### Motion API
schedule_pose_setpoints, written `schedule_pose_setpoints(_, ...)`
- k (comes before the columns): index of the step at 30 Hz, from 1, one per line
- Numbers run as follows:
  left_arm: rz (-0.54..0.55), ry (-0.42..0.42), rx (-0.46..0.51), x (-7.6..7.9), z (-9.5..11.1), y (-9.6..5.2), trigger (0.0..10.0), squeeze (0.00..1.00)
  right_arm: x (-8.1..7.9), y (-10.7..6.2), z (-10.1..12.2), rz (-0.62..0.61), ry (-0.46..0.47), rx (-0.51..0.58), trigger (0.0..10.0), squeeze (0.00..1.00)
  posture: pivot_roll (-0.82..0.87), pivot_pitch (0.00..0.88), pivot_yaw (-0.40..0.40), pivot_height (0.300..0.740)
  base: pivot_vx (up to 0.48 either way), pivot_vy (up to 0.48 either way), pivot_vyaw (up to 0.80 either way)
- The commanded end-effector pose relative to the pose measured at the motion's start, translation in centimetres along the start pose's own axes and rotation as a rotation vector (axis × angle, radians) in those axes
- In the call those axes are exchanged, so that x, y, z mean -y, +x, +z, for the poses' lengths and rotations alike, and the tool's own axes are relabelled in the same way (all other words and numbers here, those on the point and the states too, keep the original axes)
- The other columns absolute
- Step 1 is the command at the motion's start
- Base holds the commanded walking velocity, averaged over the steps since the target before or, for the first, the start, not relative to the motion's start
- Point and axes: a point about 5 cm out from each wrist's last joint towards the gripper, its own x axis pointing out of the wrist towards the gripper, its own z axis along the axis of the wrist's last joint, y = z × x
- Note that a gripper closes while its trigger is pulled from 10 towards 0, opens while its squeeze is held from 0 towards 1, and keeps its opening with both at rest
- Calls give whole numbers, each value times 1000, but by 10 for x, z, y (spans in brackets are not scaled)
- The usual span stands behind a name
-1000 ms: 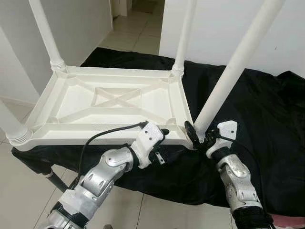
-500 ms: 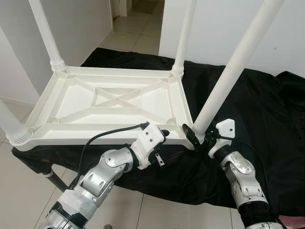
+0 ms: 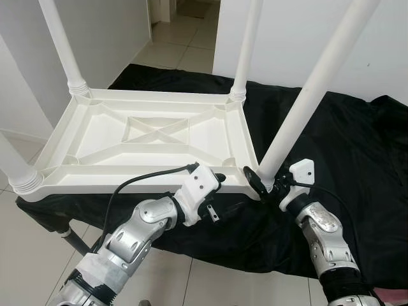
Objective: Building children table
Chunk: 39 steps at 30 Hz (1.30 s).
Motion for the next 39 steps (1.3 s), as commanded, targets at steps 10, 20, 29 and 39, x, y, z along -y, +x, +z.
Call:
schedule_pose_setpoints(10, -129, -25, 11, 6, 4, -1, 10000, 1000, 4, 0, 1, 7, -3, 5, 10000, 0, -40, 0, -23, 740, 0, 0, 0)
schedule_pose_setpoints(20, -106, 12, 2, 4, 3, 0, 10000, 0, 5, 0, 2, 5, 0, 9, 10000, 0, -43, 0, -23, 740, 0, 0, 0)
schedule_pose_setpoints(29, -106, 13, 8, 4, 4, 1, 10000, 1000, 5, 1, 2, 5, 2, 11, 10000, 0, -45, 0, -25, 740, 0, 0, 0)
schedule_pose_setpoints(39, -93, 24, 4, 3, 4, 1, 10000, 0, 6, 1, 2, 11, 1, 8, 10000, 0, -44, 0, -27, 740, 0, 0, 0)
